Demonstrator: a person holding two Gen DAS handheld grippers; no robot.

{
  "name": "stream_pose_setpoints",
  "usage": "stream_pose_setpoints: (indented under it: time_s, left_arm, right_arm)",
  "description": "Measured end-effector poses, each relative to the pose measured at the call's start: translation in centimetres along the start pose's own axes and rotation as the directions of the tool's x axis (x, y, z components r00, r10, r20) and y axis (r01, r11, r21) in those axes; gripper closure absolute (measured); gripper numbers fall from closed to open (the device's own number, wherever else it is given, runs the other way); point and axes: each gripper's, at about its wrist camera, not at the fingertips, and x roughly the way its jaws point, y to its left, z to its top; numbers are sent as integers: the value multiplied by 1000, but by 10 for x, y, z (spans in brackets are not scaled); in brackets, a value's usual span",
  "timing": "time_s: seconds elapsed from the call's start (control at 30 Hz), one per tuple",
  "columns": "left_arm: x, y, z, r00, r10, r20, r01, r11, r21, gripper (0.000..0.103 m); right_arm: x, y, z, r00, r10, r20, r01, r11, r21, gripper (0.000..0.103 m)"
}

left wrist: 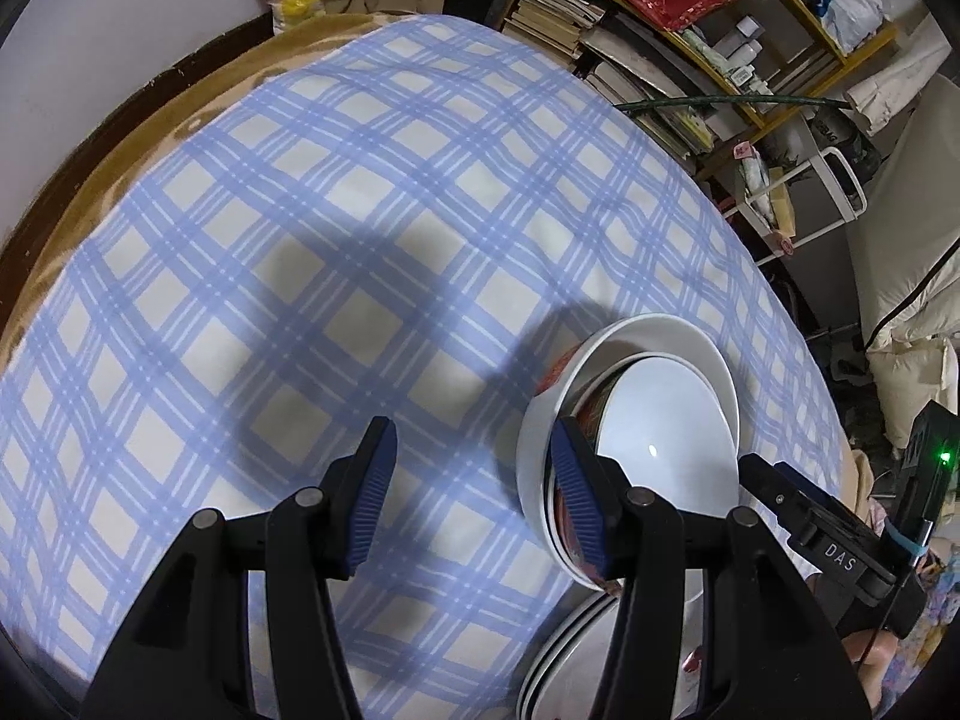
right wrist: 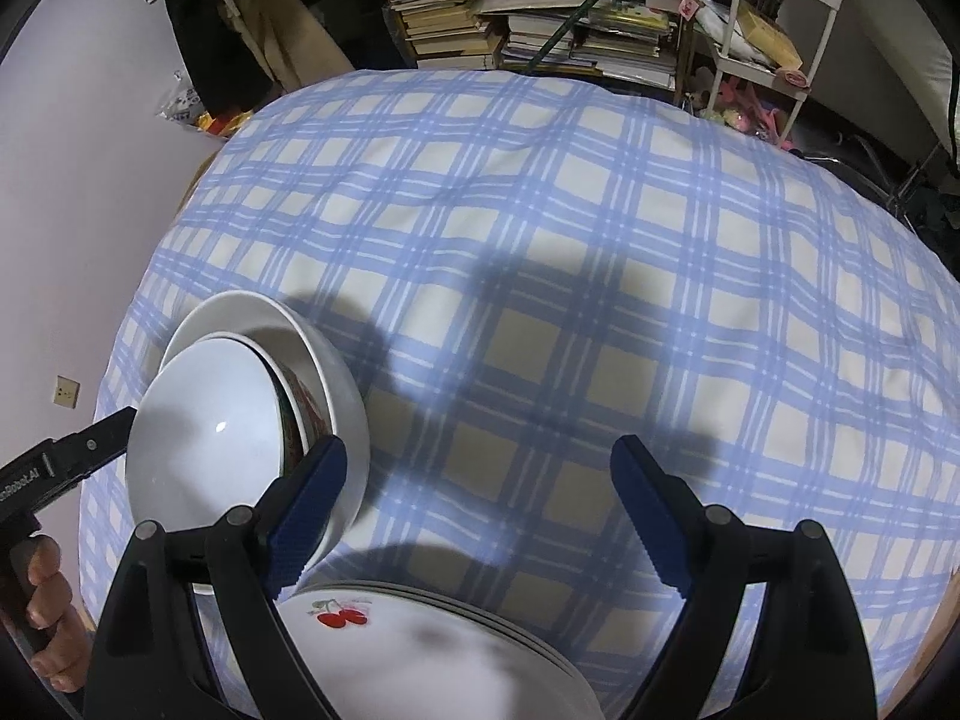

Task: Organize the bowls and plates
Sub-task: 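Reposition both tools and close them on the bowl stack's rim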

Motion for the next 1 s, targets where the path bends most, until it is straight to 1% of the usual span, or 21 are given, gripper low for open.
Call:
stream_pose_setpoints:
  time_s: [0.17, 0.33, 0.5, 0.67, 0.7, 0.8, 0.9, 1.0]
  left_arm:
    - [6, 2, -1, 1000, -14, -1, 14, 999, -33, 50]
    - [6, -1, -2, 1000, 5, -7, -5, 1000, -10, 50]
    - [5, -3, -2, 999, 33, 4, -33, 999, 10, 50]
    - [7, -2, -2, 1000, 28, 5, -28, 1000, 13, 50]
    - [7, -2, -2, 1000, 31, 6, -31, 999, 11, 47]
    - [7, -1, -2, 999, 33, 4, -33, 999, 3, 47]
    - [7, -4, -2, 998, 55, 11, -55, 998, 23, 47]
    - [6, -12, -3, 995, 99, 32, -101, 993, 54, 47]
  right_arm:
    - [1, 0, 0, 1000, 7, -5, -6, 1000, 14, 9]
    - [4, 5, -3, 999, 17, -27, -17, 1000, -9, 9]
    - [7, 11, -7, 1000, -9, -30, 8, 999, -38, 9]
    - [9, 8, -7, 999, 3, -41, -3, 1000, -24, 9]
    - [9, 8, -7, 999, 6, -41, -7, 1000, -22, 9]
    - [8, 10, -7, 999, 2, -37, -3, 1000, -29, 9]
    - [8, 10, -6, 999, 1, -41, -2, 1000, -29, 9]
    - [8, 11, -5, 999, 2, -46, -3, 1000, -27, 9]
